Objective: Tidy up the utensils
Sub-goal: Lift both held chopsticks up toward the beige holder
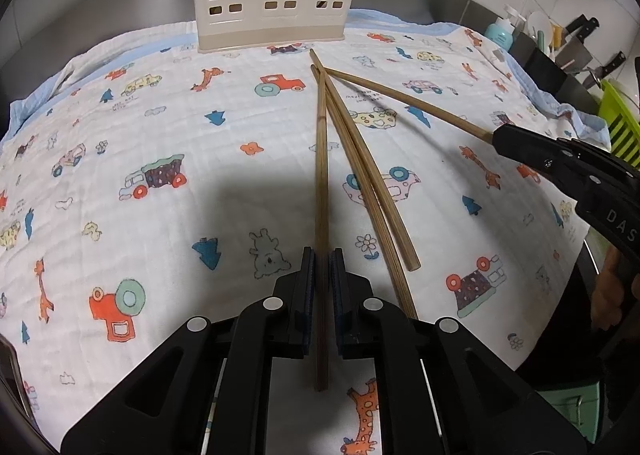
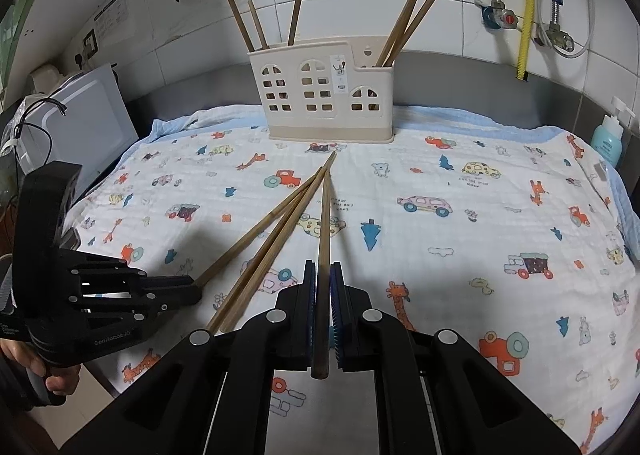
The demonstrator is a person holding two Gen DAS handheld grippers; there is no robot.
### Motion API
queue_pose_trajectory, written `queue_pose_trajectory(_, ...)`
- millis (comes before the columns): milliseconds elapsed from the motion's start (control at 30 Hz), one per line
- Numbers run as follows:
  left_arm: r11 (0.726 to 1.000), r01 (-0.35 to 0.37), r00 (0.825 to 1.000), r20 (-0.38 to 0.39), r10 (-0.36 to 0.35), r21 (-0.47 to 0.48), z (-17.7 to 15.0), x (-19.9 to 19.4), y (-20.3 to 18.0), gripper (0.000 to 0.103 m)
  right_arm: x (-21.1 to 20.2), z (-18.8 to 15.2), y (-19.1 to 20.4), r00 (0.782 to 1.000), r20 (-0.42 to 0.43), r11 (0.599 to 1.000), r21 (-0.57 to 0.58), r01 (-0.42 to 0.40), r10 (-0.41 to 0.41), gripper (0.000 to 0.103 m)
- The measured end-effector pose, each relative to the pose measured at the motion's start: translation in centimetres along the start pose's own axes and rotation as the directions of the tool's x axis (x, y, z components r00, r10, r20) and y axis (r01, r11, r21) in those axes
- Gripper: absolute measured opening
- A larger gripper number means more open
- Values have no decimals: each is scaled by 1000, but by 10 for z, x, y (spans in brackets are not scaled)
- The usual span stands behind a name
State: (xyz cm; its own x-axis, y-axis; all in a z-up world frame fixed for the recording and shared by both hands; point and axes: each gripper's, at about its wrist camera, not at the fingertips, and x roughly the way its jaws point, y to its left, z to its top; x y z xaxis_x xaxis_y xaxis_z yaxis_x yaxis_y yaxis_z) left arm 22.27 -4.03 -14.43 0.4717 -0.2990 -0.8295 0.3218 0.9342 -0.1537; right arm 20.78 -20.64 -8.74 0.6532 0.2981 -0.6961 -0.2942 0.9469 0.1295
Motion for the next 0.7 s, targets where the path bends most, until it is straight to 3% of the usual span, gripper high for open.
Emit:
queue_pose_trajectory(467,1000,-4,1000,1,4,-1,2,-4,3,6,-19,20,2,997,71,1000,-26,7,-5,7)
queue_pose_trajectory(700,1000,-2,999,51,2,-3,7,-19,8,6,-24,31,4,996,89,999,-48,6,-2,7)
